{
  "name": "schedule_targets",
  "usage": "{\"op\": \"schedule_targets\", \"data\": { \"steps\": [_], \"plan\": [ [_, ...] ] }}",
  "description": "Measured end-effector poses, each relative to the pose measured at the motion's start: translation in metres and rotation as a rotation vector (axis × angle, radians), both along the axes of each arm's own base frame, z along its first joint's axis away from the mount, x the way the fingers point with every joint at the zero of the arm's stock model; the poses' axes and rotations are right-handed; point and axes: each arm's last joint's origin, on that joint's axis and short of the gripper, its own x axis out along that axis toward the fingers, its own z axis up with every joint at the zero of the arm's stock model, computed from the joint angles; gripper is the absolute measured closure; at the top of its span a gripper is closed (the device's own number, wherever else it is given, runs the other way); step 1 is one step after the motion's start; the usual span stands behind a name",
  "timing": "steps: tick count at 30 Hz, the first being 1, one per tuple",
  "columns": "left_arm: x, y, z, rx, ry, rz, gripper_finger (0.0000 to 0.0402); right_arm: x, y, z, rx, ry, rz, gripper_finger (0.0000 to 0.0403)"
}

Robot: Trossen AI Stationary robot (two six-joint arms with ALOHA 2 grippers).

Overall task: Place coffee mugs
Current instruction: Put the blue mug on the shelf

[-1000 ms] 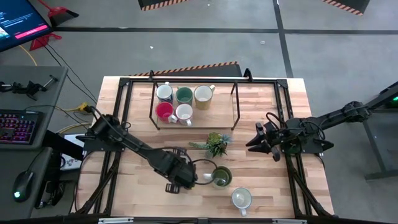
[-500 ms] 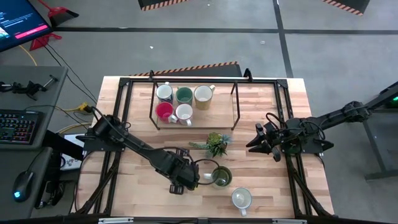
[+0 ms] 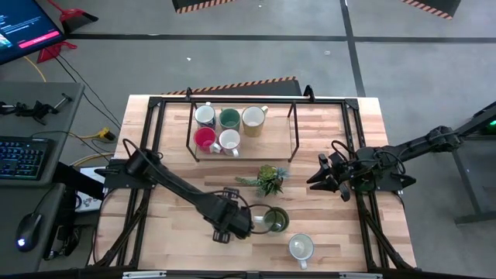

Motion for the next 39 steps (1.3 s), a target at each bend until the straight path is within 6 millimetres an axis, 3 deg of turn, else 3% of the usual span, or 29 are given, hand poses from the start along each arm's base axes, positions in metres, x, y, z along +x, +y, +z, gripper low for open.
{"op": "schedule_targets", "data": {
  "steps": [5, 11, 16, 22, 29, 32, 39],
  "plan": [
    [0.003, -0.001, -0.013, -0.007, 0.042, -0.006, 0.0248, 0.0, 0.0, 0.0, 0.001, 0.001, 0.009, 0.0304],
    [0.004, 0.0, -0.015, -0.006, 0.046, -0.003, 0.0253, 0.0, 0.001, 0.0, 0.016, 0.007, 0.018, 0.0304],
    [0.005, 0.003, -0.011, -0.028, 0.049, -0.004, 0.0297, 0.0, 0.001, 0.0, 0.025, 0.013, 0.017, 0.0304],
    [0.006, 0.006, -0.011, -0.079, 0.077, -0.006, 0.0389, 0.0, 0.001, 0.0, 0.025, 0.013, 0.017, 0.0304],
    [0.008, 0.008, -0.01, -0.112, 0.086, 0.008, 0.0396, 0.0, 0.001, 0.0, 0.025, 0.013, 0.017, 0.0304],
    [0.007, 0.009, 0.001, -0.124, 0.066, -0.011, 0.0397, 0.0, 0.001, 0.0, 0.025, 0.012, 0.017, 0.0304],
    [-0.013, 0.022, 0.056, -0.115, -0.054, 0.013, 0.0398, 0.0, 0.001, 0.0, 0.025, 0.012, 0.016, 0.0304]
  ]
}}
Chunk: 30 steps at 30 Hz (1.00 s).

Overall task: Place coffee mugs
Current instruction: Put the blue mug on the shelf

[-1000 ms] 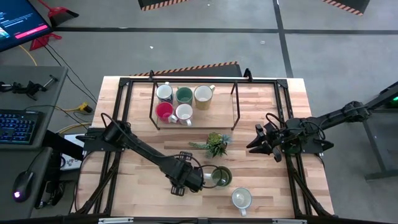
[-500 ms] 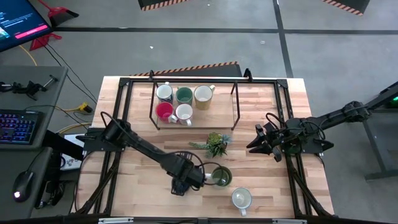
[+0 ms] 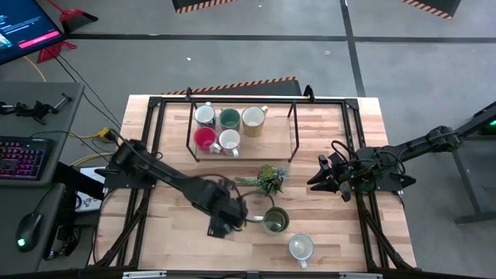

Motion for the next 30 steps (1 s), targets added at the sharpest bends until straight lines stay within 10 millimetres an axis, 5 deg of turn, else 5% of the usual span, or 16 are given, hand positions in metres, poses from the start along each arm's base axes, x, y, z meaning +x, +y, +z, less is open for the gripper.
{"op": "schedule_targets", "data": {
  "steps": [9, 20, 30],
  "plan": [
    [-0.016, 0.062, 0.058, 0.085, -0.158, 0.145, 0.0398, 0.001, -0.001, 0.001, -0.002, -0.009, -0.046, 0.0304],
    [0.017, 0.149, 0.115, 0.129, -0.353, 0.291, 0.0398, 0.001, -0.001, 0.001, -0.002, -0.011, -0.054, 0.0304],
    [0.05, 0.196, 0.117, 0.106, -0.363, 0.382, 0.0398, 0.001, -0.001, 0.001, -0.003, -0.008, -0.054, 0.0304]
  ]
}}
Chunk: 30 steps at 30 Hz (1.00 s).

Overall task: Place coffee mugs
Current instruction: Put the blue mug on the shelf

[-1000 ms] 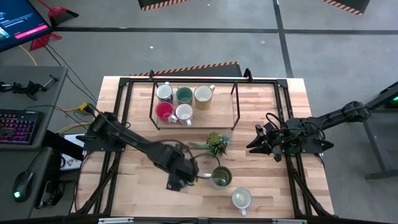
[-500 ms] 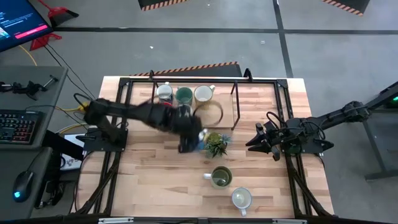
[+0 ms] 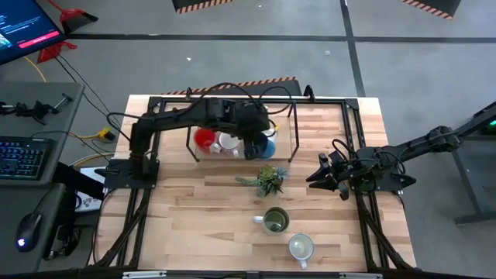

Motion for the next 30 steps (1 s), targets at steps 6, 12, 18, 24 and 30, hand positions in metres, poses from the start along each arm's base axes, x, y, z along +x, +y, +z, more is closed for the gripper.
{"op": "schedule_targets", "data": {
  "steps": [6, 12, 18, 24, 30],
  "plan": [
    [0.023, 0.001, -0.026, 0.025, 0.092, -0.055, 0.0398, 0.0, 0.0, 0.0, -0.005, -0.002, 0.001, 0.0304],
    [0.037, 0.005, -0.055, 0.046, 0.198, -0.111, 0.0398, 0.0, 0.0, 0.0, -0.006, -0.002, 0.001, 0.0304],
    [0.039, 0.015, -0.06, 0.097, 0.239, -0.168, 0.0398, 0.0, 0.0, 0.0, -0.007, -0.002, 0.001, 0.0304],
    [0.038, 0.027, -0.061, 0.188, 0.293, -0.283, 0.0398, 0.0, 0.0, 0.0, -0.008, -0.002, 0.001, 0.0304],
    [0.046, 0.027, -0.077, 0.204, 0.341, -0.395, 0.0398, 0.0, 0.0, -0.001, -0.01, 0.005, 0.001, 0.0304]
  ]
}}
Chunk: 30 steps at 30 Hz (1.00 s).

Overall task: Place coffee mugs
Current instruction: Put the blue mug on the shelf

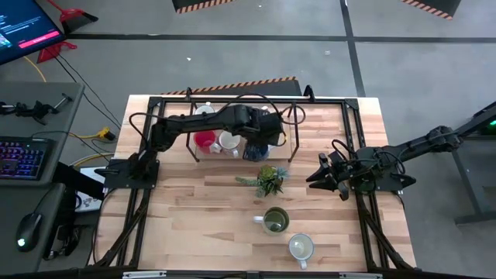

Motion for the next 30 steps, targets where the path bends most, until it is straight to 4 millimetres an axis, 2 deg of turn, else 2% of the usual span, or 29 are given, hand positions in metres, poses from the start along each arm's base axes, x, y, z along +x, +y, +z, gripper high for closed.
{"op": "schedule_targets", "data": {
  "steps": [14, 30],
  "plan": [
    [0.013, 0.004, -0.033, 0.035, 0.132, -0.184, 0.0398, 0.0, 0.0, -0.002, -0.006, 0.019, 0.0, 0.0304],
    [0.013, 0.021, -0.038, 0.076, 0.187, -0.308, 0.0398, 0.0, 0.0, -0.002, -0.005, 0.018, 0.0, 0.0304]
  ]
}}
